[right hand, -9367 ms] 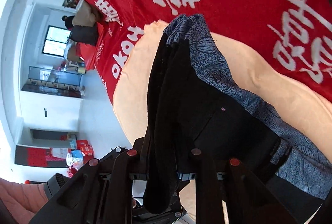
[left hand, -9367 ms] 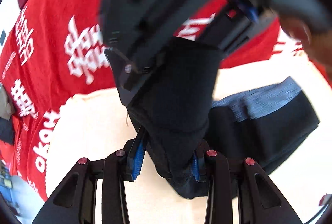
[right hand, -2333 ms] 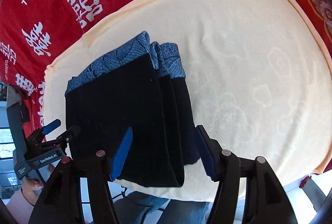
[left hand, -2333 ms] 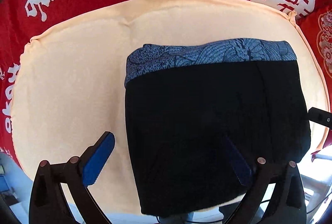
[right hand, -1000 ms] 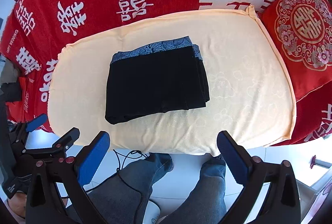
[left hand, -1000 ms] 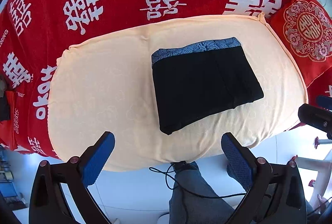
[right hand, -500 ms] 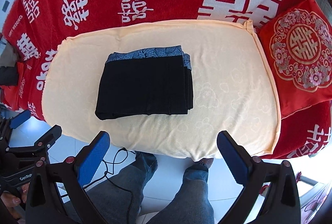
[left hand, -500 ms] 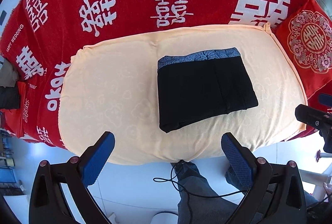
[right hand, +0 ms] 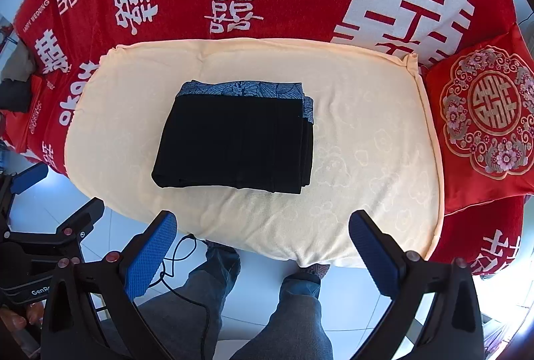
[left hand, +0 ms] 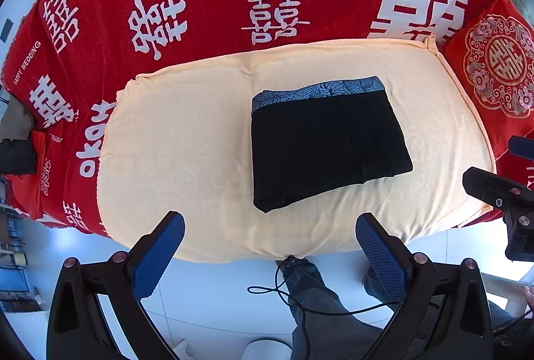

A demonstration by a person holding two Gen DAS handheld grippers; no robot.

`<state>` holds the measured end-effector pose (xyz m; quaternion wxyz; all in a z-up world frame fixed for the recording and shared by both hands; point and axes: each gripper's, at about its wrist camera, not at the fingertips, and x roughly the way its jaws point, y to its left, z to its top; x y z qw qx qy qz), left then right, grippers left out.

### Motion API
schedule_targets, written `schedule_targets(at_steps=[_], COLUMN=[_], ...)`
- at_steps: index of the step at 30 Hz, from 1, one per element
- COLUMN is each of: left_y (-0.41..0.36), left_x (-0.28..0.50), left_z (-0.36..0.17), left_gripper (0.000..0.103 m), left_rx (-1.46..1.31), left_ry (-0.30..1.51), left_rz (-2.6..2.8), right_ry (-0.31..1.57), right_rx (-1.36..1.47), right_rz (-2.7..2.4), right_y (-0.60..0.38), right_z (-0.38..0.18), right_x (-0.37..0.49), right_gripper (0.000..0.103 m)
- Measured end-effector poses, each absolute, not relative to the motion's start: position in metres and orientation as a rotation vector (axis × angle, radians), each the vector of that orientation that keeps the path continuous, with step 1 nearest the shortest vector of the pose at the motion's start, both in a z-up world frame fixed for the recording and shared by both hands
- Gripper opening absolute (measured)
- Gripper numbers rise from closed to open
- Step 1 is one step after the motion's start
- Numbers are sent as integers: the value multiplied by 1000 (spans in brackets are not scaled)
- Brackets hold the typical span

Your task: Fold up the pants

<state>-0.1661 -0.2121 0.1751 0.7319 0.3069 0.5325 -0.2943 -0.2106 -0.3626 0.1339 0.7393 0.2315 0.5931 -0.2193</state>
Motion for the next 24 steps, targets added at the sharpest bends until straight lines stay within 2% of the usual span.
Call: schedule_targets(at_steps=[24], left_y=[-224], left_x=[-171], left_z=[180], left_gripper=[103], left_rx=[699], left_ry=[1146], left_rz=[-681], right_ry=[1305], right_rx=[509], right_rz=[-471], right_y=[-366], right_z=[132], right_x=[-206], right_gripper=[103])
